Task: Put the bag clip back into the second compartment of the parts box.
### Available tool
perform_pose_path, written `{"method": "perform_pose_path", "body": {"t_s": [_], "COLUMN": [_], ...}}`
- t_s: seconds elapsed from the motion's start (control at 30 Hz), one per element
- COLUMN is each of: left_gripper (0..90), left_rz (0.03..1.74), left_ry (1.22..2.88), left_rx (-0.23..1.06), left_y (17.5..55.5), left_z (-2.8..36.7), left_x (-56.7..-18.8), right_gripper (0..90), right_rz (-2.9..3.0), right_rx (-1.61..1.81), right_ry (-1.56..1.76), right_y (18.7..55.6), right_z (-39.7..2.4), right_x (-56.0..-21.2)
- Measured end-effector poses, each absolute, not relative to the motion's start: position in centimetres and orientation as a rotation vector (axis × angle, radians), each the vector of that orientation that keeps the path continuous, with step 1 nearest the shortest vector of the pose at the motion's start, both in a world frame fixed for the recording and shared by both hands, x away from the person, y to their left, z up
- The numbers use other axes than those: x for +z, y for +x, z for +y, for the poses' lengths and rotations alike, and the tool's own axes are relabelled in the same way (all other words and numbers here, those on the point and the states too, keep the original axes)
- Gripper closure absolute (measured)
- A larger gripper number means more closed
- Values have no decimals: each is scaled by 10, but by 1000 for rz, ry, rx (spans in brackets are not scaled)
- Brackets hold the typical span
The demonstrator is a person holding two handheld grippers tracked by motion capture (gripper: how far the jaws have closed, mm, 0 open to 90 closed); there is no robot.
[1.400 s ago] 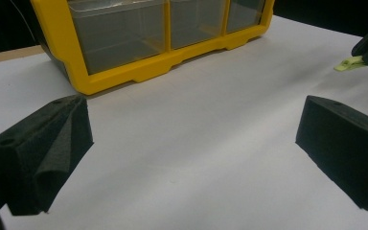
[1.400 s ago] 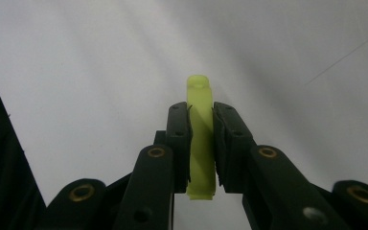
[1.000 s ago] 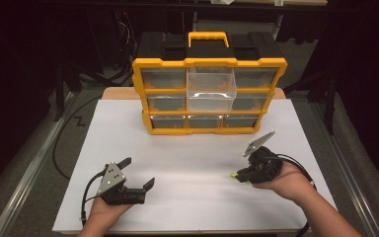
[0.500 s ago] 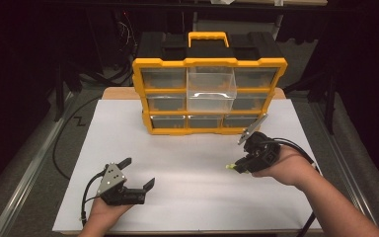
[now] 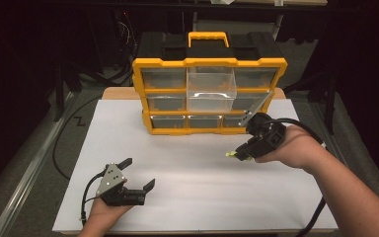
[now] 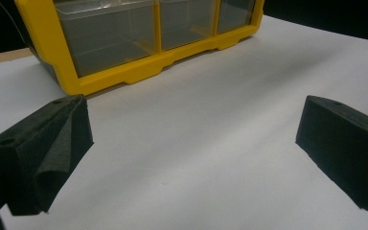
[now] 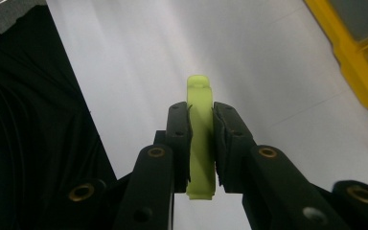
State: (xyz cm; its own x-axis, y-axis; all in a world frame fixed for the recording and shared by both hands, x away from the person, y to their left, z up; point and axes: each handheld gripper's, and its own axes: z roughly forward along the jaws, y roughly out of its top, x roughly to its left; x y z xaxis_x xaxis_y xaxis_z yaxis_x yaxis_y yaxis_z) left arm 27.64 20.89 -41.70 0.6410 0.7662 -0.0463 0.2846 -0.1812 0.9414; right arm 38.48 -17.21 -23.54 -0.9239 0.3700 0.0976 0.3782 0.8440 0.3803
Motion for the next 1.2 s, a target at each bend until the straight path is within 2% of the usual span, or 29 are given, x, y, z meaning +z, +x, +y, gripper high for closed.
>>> {"method": "perform_pose_path", "body": {"t_s": [1.2], "left_gripper": [4], "left_rz": [849], "left_ry": [1757], "left_rx": [544], "left_y": [274], "left_z": [211], "left_x": [-416], "right_gripper": [795], "right_rz": [-3127], "right_rx": [-678], "right_ry": [-581], "right_y": [400], "right_z": [-158], "right_x": [-108]}}
